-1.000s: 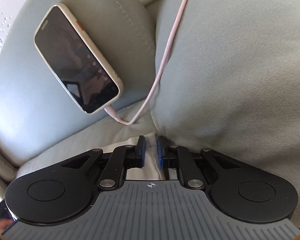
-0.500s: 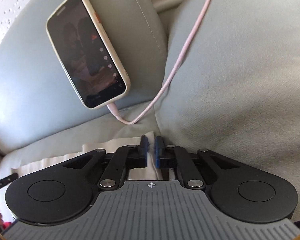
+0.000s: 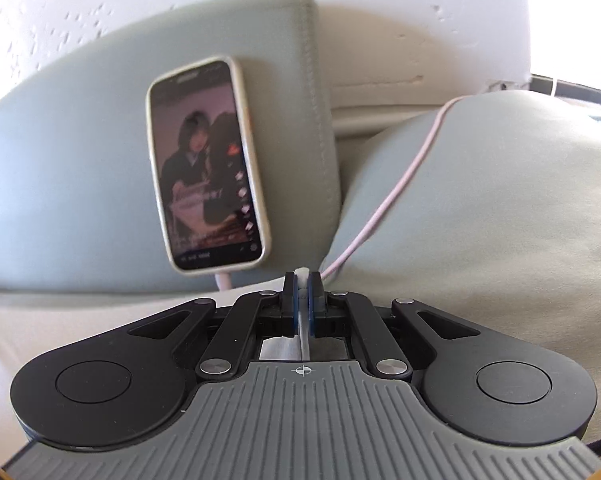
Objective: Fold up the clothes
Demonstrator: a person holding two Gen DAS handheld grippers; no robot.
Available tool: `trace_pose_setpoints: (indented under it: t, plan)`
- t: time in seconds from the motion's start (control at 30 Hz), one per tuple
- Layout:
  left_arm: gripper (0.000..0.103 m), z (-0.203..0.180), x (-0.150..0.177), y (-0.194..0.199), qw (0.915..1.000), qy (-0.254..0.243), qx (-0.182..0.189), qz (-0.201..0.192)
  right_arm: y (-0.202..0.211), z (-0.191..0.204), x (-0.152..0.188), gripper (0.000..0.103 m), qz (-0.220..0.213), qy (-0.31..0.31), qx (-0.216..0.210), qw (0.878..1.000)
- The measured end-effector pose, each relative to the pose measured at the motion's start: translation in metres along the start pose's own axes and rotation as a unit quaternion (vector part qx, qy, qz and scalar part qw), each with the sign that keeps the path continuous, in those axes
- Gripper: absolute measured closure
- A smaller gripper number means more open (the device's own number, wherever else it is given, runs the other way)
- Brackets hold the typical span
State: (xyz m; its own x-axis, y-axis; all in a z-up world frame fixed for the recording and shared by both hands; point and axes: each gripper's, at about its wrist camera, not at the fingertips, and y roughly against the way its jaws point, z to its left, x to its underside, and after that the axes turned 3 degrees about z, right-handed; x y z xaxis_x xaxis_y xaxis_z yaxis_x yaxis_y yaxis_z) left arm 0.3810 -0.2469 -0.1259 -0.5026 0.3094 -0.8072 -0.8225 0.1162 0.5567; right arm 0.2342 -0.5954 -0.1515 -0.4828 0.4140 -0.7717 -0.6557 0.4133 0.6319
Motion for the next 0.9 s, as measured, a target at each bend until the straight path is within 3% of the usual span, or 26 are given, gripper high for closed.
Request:
trace_pose_setpoints:
  t: [0.07,0.13,0.17,0.2,0.23,0.27,0.43,0.53,0.63,0.7,0.73,0.8,0.9]
  plan:
    - [0.093,-0.007,-0.002,-0.019,0.9992,-0.003,-0.009,0.039,-0.017,0.006,0.002,0.097,0.049,0.017,0.010,0.999]
    - [0.084,-0.011,-0.002,-0.033,0.9975,0.009,-0.016,0.069,-0.016,0.003,-0.002,0.092,0.069,0.001,0.010,0.998]
    - [0.070,-0.010,-0.005,-0.029,0.9970,0.013,-0.017,0.075,-0.013,0.002,-0.006,0.087,0.079,-0.008,0.009,0.997]
    - [0.061,-0.009,-0.007,-0.020,0.9973,0.017,-0.015,0.069,-0.006,0.000,-0.012,0.068,0.083,-0.019,-0.003,0.996]
    - [0.058,-0.009,-0.008,-0.010,0.9979,0.022,-0.012,0.059,0.002,-0.001,-0.017,0.057,0.085,-0.029,-0.014,0.996]
    - [0.054,-0.005,-0.010,0.000,0.9982,0.028,-0.002,0.053,0.017,-0.003,-0.021,0.056,0.076,-0.033,-0.021,0.996]
    - [0.050,0.018,-0.022,0.114,0.9941,0.048,0.077,0.058,0.122,-0.015,-0.033,0.055,0.055,-0.077,-0.092,0.991]
    - [0.039,0.033,-0.016,0.206,0.9886,0.041,0.136,0.051,0.205,-0.024,-0.027,0.054,0.044,-0.107,-0.166,0.979]
    - [0.033,0.055,-0.007,0.289,0.9841,0.019,0.173,0.033,0.294,-0.029,-0.018,0.053,0.020,-0.106,-0.205,0.973]
    - [0.027,0.068,0.005,0.335,0.9817,0.008,0.189,0.019,0.349,-0.037,-0.011,0.041,-0.007,-0.101,-0.226,0.969]
    - [0.026,0.066,0.017,0.343,0.9805,0.002,0.194,0.029,0.376,-0.040,-0.006,0.030,-0.019,-0.099,-0.235,0.967]
    - [0.024,0.057,0.047,0.348,0.9774,-0.011,0.201,0.066,0.416,-0.047,0.009,0.022,-0.025,-0.105,-0.249,0.963]
    - [0.024,0.043,0.092,0.355,0.9698,-0.030,0.210,0.120,0.436,-0.046,0.046,0.022,0.022,-0.113,-0.254,0.960]
